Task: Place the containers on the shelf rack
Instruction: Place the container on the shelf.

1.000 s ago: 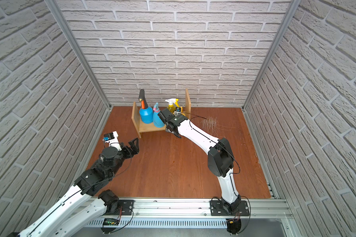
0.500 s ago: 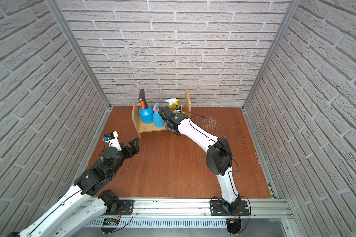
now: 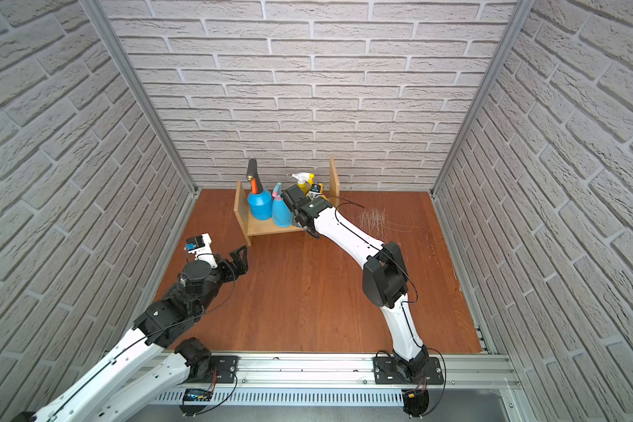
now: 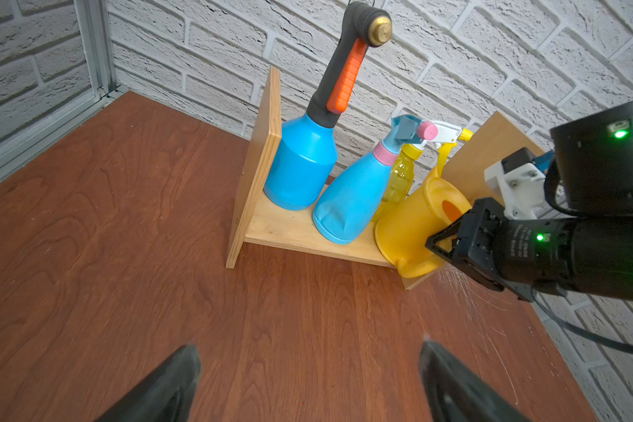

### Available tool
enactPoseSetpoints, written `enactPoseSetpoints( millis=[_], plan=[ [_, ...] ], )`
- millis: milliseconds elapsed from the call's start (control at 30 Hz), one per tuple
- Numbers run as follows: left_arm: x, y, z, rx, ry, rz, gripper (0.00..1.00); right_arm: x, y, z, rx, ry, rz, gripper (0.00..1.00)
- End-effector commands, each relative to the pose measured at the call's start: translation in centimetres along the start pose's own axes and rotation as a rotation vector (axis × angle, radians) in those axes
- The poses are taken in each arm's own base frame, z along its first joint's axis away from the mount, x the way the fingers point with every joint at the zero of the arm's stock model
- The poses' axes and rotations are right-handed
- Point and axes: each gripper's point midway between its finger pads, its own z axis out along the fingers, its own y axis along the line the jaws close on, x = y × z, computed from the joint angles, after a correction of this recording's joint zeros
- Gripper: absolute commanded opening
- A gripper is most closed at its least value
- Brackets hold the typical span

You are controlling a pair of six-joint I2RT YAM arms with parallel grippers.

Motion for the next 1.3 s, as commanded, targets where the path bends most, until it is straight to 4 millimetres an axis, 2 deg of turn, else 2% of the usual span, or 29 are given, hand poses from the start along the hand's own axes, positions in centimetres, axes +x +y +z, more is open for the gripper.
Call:
enactPoseSetpoints(
  millis=[0,100,233,533,800,933,1100,1267],
  plan=[
    [-0.5,-0.1,0.0,0.002,-0.019,-0.006,0.98,-0.1,-0.1,1.1,0.012,0.005,-0.012,0.16],
    [-0.6,-0.1,0.0,0.001,-0.021,-0.005,0.98,-0.2,-0.1,1.1,0.012,0.005,-0.020,0.30],
    [-0.7,0.0,-0.1,-0.001,-0.026,-0.006,0.98,-0.2,-0.1,1.0,0.012,0.009,-0.029,0.36],
    [-0.7,0.0,-0.1,-0.001,-0.027,-0.005,0.98,0.1,-0.3,0.1,-0.005,0.020,-0.036,0.58],
    [-0.7,0.0,-0.2,0.001,-0.027,-0.005,0.98,1.3,-0.2,-1.6,-0.054,0.048,-0.067,0.77],
    [-0.7,0.0,-0.3,0.004,-0.027,-0.007,0.98,2.1,-0.6,-3.2,-0.098,0.053,-0.092,0.81],
    [-0.7,-0.1,-0.2,0.008,-0.027,-0.007,0.98,3.4,-1.1,-6.8,-0.221,0.036,-0.150,0.87],
    [-0.7,-0.2,-0.2,0.011,-0.025,-0.006,0.98,5.3,-2.7,-10.6,-0.356,-0.006,-0.216,0.88]
  ],
)
